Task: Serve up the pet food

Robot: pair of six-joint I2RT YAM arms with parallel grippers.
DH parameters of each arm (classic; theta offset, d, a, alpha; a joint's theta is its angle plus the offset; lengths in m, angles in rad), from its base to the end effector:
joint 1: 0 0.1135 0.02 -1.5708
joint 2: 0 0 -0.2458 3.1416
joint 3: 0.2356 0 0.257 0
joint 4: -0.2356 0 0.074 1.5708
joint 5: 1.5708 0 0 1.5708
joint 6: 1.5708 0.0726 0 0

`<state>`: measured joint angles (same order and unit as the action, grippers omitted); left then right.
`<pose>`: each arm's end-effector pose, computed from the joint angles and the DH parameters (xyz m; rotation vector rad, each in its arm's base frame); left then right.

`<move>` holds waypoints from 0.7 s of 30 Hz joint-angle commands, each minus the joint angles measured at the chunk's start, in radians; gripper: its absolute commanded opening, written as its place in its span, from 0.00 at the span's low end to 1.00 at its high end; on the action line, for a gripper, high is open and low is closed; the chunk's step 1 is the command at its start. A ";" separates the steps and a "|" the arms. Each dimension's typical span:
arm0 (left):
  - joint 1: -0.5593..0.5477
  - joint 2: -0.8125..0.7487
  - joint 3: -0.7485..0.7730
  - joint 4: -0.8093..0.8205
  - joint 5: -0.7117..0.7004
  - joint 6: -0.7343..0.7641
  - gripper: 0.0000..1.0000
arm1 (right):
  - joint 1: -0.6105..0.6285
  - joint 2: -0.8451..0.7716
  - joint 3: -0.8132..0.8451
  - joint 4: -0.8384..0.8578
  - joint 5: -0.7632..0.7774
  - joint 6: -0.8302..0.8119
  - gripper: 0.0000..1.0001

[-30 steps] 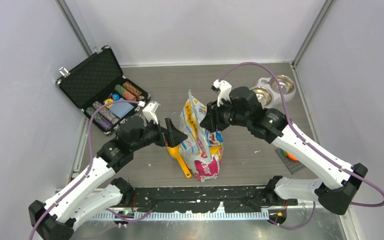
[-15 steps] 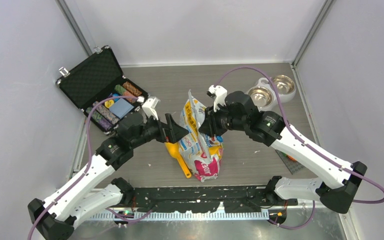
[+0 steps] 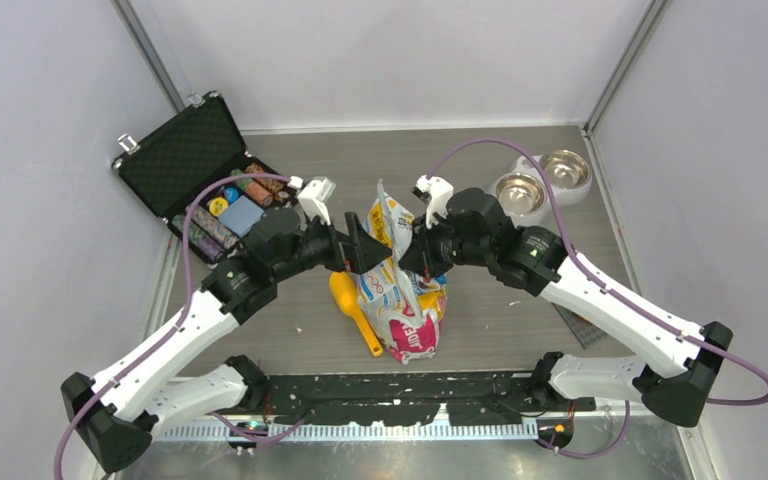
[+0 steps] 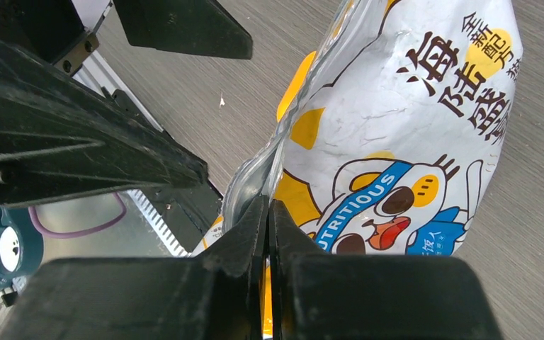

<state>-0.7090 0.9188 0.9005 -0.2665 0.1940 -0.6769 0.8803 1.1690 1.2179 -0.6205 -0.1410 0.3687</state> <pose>0.1891 -0.1807 0.3235 0.1784 2.0035 -1.1103 0.1789 0.2326 0.3329 -0.6579 2.1705 0.8531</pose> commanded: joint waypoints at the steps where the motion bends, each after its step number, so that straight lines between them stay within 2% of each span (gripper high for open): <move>1: -0.044 0.044 0.080 0.001 -0.037 0.004 0.99 | 0.014 -0.032 -0.008 -0.009 0.016 -0.013 0.05; 3: -0.065 0.063 0.104 -0.033 -0.065 0.013 0.99 | 0.015 -0.037 -0.007 -0.002 0.024 -0.016 0.05; 10: -0.109 0.057 0.102 -0.059 -0.105 0.023 0.80 | 0.019 -0.045 -0.014 0.016 0.024 -0.014 0.05; 18: -0.124 0.086 0.124 -0.071 -0.117 0.009 0.79 | 0.029 -0.044 -0.025 0.033 0.007 -0.014 0.05; 21: -0.138 0.113 0.147 -0.108 -0.164 0.004 0.75 | 0.032 -0.046 -0.029 0.045 -0.002 -0.017 0.05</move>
<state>-0.8291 1.0084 0.9871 -0.3485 0.0883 -0.6735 0.8967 1.1492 1.1965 -0.5915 -0.1234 0.3645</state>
